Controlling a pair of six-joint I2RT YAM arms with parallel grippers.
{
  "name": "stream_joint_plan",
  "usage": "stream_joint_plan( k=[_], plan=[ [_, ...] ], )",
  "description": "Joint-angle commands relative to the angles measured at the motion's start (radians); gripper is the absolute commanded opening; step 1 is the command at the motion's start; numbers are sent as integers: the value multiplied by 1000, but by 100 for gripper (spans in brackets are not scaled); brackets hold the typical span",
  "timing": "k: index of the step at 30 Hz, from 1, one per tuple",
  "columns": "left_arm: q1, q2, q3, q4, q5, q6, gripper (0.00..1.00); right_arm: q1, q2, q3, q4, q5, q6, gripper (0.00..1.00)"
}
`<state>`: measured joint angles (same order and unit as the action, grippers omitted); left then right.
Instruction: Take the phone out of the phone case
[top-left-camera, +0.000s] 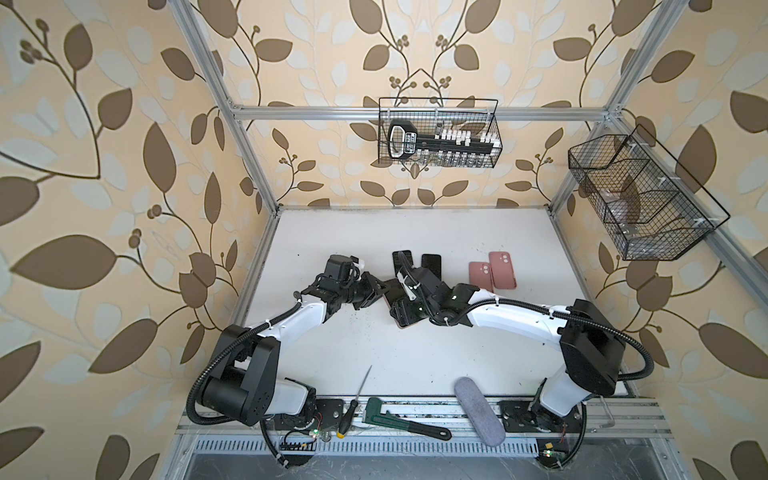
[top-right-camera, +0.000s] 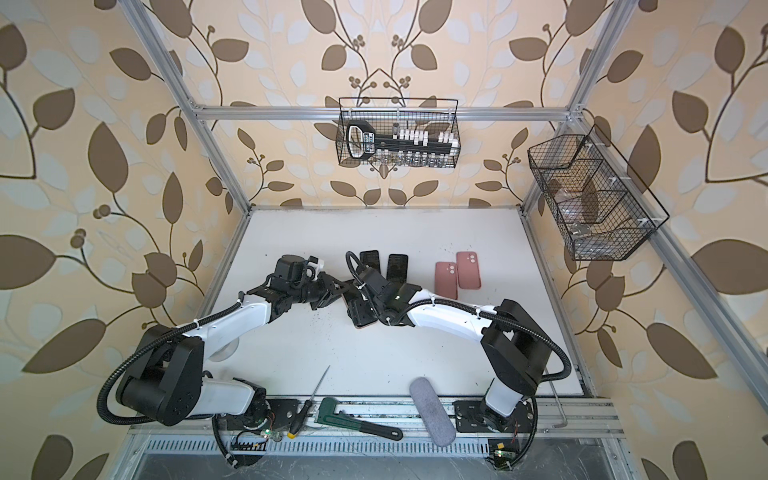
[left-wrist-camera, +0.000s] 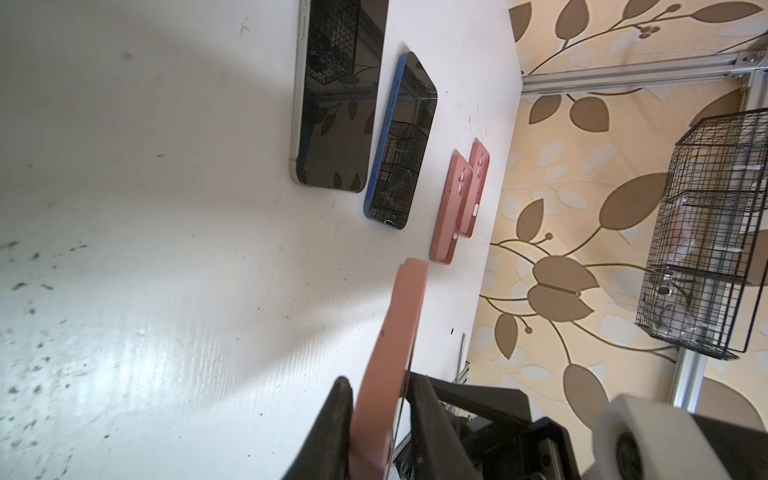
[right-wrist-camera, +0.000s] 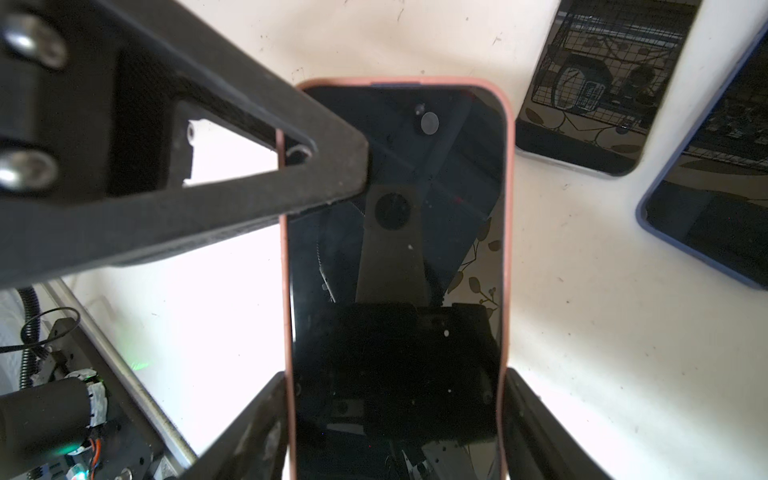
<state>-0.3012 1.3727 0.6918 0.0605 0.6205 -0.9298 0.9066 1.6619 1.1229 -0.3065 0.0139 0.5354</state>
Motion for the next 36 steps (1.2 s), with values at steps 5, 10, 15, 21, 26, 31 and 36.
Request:
stream_joint_plan(
  k=[5, 10, 15, 21, 26, 31, 36],
  plan=[
    [-13, -4, 4, 59, 1, -17, 12, -6, -45, -18, 47, -20, 8, 61],
    [-13, -20, 8, 64, -7, -26, 2, -5, -67, -25, 44, -13, -6, 74],
    [-13, -40, 25, 65, -21, -29, 0, -15, -130, -28, 19, 11, -24, 85],
    [-13, -39, 67, 77, -49, -50, 0, -66, -290, -78, 20, -4, -37, 87],
    [-13, -41, 113, 90, -62, -94, 0, -150, -435, -183, 67, -69, -24, 89],
    [-13, -82, 130, 102, -113, -114, 0, -260, -544, -276, 89, -175, 1, 90],
    [-13, -116, 123, 167, -156, -161, 0, -349, -618, -383, 169, -299, 58, 90]
  ],
)
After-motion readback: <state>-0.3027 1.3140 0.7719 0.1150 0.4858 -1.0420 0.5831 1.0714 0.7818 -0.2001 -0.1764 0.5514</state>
